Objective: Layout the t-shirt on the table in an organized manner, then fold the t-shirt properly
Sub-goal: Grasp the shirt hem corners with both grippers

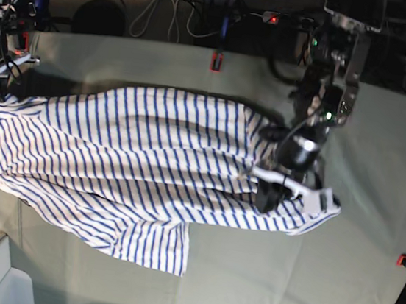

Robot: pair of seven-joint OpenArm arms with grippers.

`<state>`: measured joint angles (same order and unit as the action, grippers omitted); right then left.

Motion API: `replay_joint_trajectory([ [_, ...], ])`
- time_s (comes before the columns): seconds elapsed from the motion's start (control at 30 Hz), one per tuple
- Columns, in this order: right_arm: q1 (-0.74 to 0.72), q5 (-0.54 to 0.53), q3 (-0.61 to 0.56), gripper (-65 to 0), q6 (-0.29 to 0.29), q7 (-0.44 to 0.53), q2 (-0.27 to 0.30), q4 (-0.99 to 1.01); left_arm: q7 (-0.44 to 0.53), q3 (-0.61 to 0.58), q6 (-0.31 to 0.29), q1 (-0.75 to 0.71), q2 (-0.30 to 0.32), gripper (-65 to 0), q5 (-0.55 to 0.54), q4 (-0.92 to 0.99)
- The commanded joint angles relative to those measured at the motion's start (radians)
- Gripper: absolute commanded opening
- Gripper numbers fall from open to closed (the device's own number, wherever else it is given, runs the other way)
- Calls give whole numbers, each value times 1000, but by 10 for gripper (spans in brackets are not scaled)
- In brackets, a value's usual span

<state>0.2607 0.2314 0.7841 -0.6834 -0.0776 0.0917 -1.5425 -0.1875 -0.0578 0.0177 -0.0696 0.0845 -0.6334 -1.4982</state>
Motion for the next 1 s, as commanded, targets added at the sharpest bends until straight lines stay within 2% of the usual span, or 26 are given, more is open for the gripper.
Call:
replay_joint_trajectory([
  [0.0, -5, -14, 5, -650, -15, 28, 15, -16, 13, 0, -8, 37, -1, -649, 1, 9],
  [0.17, -42, -13, 5, -650, -15, 26, 15, -17, 13, 0, -8, 158, -2, -649, -1, 117],
  [0.27, -44, -13, 5, -650, -15, 26, 15, -19, 12, -1, -8, 119, 5, -644, -1, 55],
  [0.33, -45, -13, 5, -650, -15, 26, 15, -19, -25, 8, -8, 64, 16, -625, -1, -2],
  [0.4, -45, -13, 4, -650, -15, 26, 15, -19, -85, 16, -6, 12, 41, -549, -1, -55],
  [0.47, -45, -13, -10, -650, -15, 26, 15, -16, -120, 37, -6, -63, 57, -438, -1, -109],
  [0.53, -45, -13, -25, -650, -15, 26, 15, -17, -120, 62, -12, -147, 59, -348, 5, -152],
  [0.57, -45, -13, -28, -650, -15, 26, 15, -17, -120, 75, -12, -183, 59, -325, 10, -166],
  [0.7, -45, -14, -32, -650, -15, 26, 13, -16, -120, 128, -14, -261, 62, -315, 10, -137],
  [0.97, -50, -13, -67, -650, -15, 26, 13, -11, -120, 95, -14, -244, 53, -315, 10, -2],
])
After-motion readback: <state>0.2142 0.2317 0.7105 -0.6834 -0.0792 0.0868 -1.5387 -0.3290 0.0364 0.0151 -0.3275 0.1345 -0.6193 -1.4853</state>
